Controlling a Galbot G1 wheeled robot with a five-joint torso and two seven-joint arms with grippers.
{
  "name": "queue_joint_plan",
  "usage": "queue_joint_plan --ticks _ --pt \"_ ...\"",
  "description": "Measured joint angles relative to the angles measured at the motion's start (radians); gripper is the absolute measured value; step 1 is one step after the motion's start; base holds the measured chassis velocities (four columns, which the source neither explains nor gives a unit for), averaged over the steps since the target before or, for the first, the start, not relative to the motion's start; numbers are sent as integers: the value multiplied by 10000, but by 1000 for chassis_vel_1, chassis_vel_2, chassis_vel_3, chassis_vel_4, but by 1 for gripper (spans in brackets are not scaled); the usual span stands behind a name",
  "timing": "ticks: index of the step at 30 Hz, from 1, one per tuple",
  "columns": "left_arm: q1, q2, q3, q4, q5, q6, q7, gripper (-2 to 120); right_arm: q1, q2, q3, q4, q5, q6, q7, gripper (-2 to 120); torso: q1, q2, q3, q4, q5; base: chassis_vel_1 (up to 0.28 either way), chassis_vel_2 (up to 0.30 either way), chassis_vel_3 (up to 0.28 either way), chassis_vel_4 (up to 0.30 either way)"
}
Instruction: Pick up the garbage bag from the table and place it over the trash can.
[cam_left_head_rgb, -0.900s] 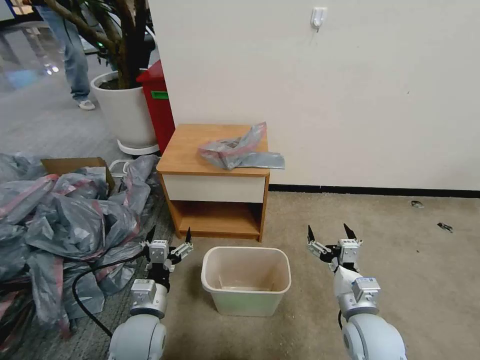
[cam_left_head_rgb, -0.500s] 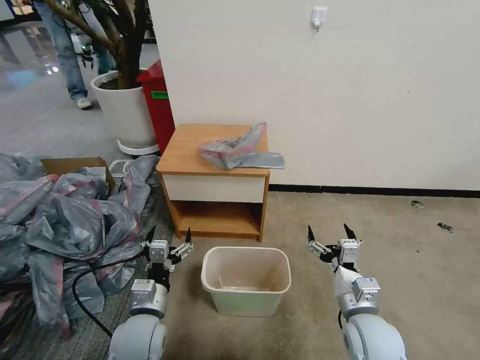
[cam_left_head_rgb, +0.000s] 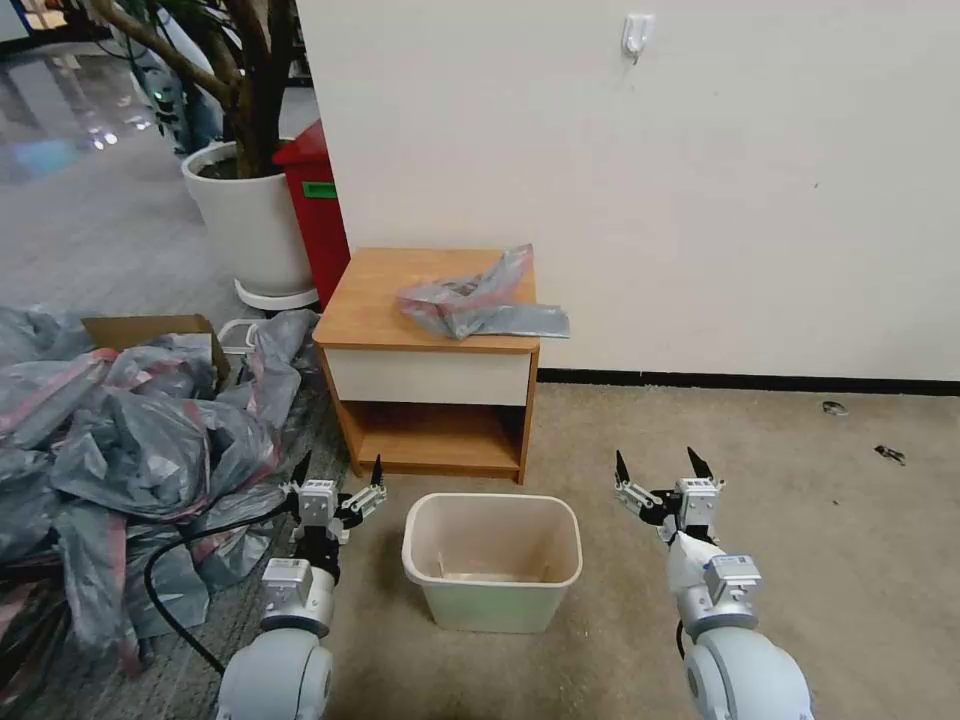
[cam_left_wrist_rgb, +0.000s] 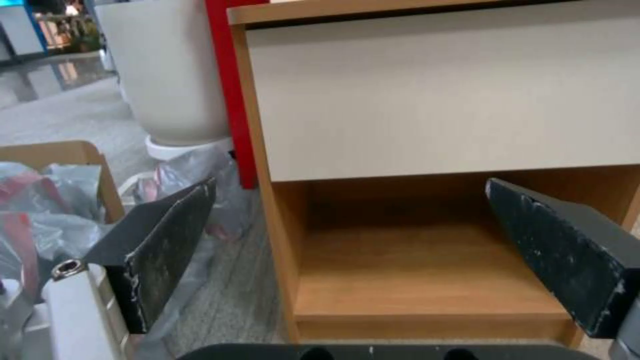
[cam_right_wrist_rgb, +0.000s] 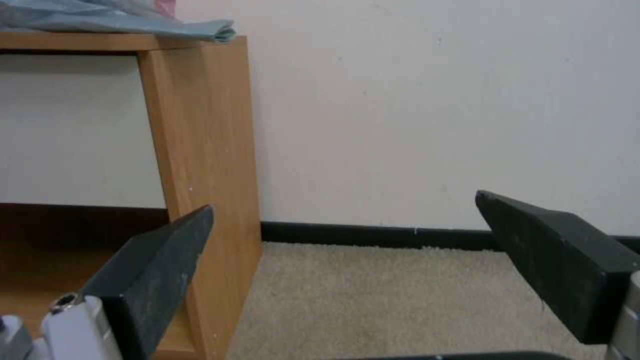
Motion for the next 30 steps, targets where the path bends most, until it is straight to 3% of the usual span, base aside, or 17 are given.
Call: queue_joint_plan --ticks 13,18,26,27,30 --pt "0 0 0 0 0 0 0 100 0 0 0 0 0 -1 0 100 0 0 0 0 0 0 0 0 0" --pt "178 117 -115 -391 -200 201 -45 100 -66 -13 127 377 247 -358 98 100 0 0 0 0 0 0 0 0 0" --pt "1341 887 -882 -2834 -1535 1502 -432 100 -538 -142 1036 3057 1997 -2786 920 100 0 0 0 1 0 0 0 0 0" --pt "1341 887 -882 -2834 -1535 1502 -432 100 -538 -142 1036 3057 1997 -2786 920 100 0 0 0 1 0 0 0 0 0" --pt "1885 1247 -1244 -3964 -2157 2108 -607 100 -708 -207 1055 3614 2425 -3552 1111 100 0 -1 0 2 8 0 0 0 0"
